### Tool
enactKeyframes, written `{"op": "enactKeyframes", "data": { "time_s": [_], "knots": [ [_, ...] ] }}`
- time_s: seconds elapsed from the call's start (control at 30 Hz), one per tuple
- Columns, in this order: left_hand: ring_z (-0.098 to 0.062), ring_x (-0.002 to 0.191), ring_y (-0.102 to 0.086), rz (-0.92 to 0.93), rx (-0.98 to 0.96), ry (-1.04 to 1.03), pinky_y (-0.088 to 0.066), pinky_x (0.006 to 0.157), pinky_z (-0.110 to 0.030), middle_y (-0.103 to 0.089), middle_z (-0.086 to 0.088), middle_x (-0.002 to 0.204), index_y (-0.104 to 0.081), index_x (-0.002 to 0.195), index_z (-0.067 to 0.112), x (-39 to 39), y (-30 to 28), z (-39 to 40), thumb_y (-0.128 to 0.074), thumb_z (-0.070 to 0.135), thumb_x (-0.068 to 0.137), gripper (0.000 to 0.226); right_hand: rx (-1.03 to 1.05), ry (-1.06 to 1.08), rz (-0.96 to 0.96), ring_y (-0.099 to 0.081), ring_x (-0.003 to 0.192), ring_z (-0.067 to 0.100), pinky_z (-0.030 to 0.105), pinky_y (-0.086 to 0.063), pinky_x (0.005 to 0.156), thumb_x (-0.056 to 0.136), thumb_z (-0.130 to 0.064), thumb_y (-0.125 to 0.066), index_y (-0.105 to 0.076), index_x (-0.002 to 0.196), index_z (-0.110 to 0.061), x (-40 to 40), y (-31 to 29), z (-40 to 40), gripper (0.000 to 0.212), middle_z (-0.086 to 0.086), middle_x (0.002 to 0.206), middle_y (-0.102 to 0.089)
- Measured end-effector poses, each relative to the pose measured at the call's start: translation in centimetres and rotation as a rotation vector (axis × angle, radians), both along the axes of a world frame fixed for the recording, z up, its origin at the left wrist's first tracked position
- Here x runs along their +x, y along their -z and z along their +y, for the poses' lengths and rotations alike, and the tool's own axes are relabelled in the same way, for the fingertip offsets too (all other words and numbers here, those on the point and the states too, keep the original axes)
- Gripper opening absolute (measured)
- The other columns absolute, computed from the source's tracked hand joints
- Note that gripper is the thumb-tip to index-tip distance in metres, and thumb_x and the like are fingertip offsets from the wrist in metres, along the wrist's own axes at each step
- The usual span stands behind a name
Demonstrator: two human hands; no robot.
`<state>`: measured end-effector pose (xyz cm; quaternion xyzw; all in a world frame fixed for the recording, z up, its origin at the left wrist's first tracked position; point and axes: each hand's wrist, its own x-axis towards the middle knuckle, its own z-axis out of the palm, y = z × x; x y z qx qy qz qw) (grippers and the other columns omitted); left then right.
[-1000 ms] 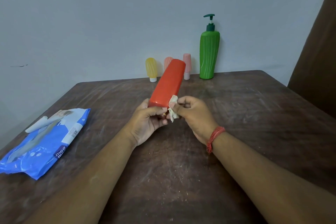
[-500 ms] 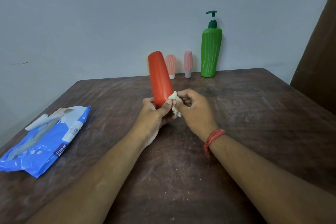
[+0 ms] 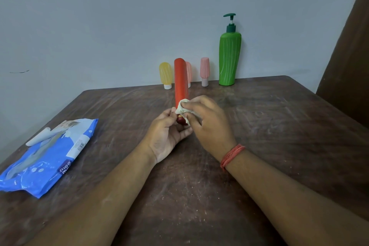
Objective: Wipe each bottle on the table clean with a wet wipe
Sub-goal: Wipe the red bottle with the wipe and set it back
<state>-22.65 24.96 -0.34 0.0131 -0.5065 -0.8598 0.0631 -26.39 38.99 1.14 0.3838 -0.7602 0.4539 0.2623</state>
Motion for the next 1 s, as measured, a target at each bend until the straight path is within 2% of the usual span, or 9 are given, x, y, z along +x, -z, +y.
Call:
{"op": "enactKeyframes", "data": {
  "time_s": [0.1,0.17,0.23,0.43,0.57,0.7,0.83,0.9,1.0],
  "knots": [
    [-0.023,0.088,-0.073,0.032,0.009,-0.009,-0.061,0.08,-0.045,-0.069,-0.012,0.101,-0.051,0.116,0.011,0.1,0.0,0.3,-0.037,0.01,0.108,0.016,0.089,0.056,0.126,-0.053,0.1,0.015,0.011,-0.036,0.084,0.087,-0.003,-0.066,-0.072,0.109,-0.012,-0.1,0.0,-0.3,0.024,-0.002,0.102,-0.063],
    [-0.023,0.094,-0.072,0.049,0.059,-0.007,-0.06,0.083,-0.044,-0.069,-0.014,0.108,-0.053,0.121,0.008,0.2,-0.1,0.3,-0.038,0.016,0.108,0.022,0.159,0.06,0.189,-0.053,0.099,0.016,0.021,-0.045,0.081,0.086,-0.004,-0.066,-0.072,0.108,-0.013,0.0,0.3,-0.5,0.025,-0.002,0.102,-0.063],
    [-0.023,0.101,-0.069,0.03,0.125,-0.016,-0.059,0.086,-0.04,-0.068,-0.015,0.115,-0.056,0.133,0.003,0.2,-0.1,0.4,-0.038,0.035,0.109,0.044,0.244,0.064,0.245,-0.054,0.099,0.018,0.032,-0.051,0.078,0.087,-0.007,-0.066,-0.072,0.108,-0.014,0.2,0.5,-0.8,0.023,-0.002,0.102,-0.064],
    [-0.027,0.103,-0.065,-0.015,0.122,-0.064,-0.054,0.096,-0.044,-0.067,-0.019,0.119,-0.057,0.137,0.005,-0.3,0.1,0.6,-0.031,0.05,0.107,0.06,0.264,0.149,0.336,-0.053,0.093,0.02,0.035,-0.046,0.078,0.081,-0.008,-0.068,-0.072,0.105,-0.019,-0.7,-0.1,-0.4,0.027,-0.004,0.1,-0.065],
    [-0.019,0.079,-0.065,-0.024,0.107,-0.073,-0.057,0.071,-0.03,-0.07,-0.018,0.102,-0.061,0.129,0.002,-0.4,0.1,0.2,-0.028,0.053,0.107,0.065,0.197,0.223,0.26,-0.05,0.095,0.018,0.034,-0.051,0.079,0.081,-0.001,-0.07,-0.073,0.105,-0.015,-2.0,-0.3,0.8,0.028,-0.002,0.098,-0.065],
    [-0.018,0.074,-0.064,-0.011,0.119,-0.094,-0.055,0.068,-0.029,-0.07,-0.014,0.095,-0.062,0.126,0.002,-0.4,0.1,0.0,-0.03,0.052,0.107,0.062,0.35,0.063,0.378,-0.055,0.103,0.019,0.027,-0.05,0.081,0.084,-0.003,-0.068,-0.07,0.113,-0.013,-1.7,-0.1,1.1,0.031,0.0,0.113,-0.065],
    [-0.018,0.075,-0.063,-0.025,0.093,-0.051,-0.055,0.066,-0.028,-0.069,-0.018,0.099,-0.057,0.133,0.0,-0.2,0.0,-0.1,-0.028,0.053,0.107,0.066,0.293,0.135,0.246,-0.052,0.107,0.015,0.026,-0.046,0.09,0.095,-0.018,-0.042,-0.067,0.12,-0.012,-2.2,-0.6,1.5,0.036,0.004,0.121,-0.063],
    [-0.018,0.072,-0.064,-0.019,0.089,-0.051,-0.055,0.065,-0.029,-0.07,-0.016,0.096,-0.058,0.132,0.0,-0.2,0.0,0.0,-0.03,0.052,0.107,0.064,0.354,0.056,0.247,-0.056,0.108,0.025,0.034,-0.048,0.09,0.091,-0.004,-0.048,-0.069,0.116,-0.007,-2.0,-0.5,1.3,0.033,0.01,0.118,-0.064],
    [-0.018,0.069,-0.063,-0.023,0.071,-0.041,-0.054,0.061,-0.028,-0.069,-0.016,0.092,-0.059,0.131,0.0,-0.1,0.0,0.0,-0.03,0.052,0.106,0.064,0.399,0.018,0.255,-0.057,0.11,0.027,0.04,-0.048,0.092,0.089,0.004,-0.053,-0.07,0.115,-0.008,-2.6,-0.4,1.4,0.033,0.011,0.117,-0.064]
  ]
}}
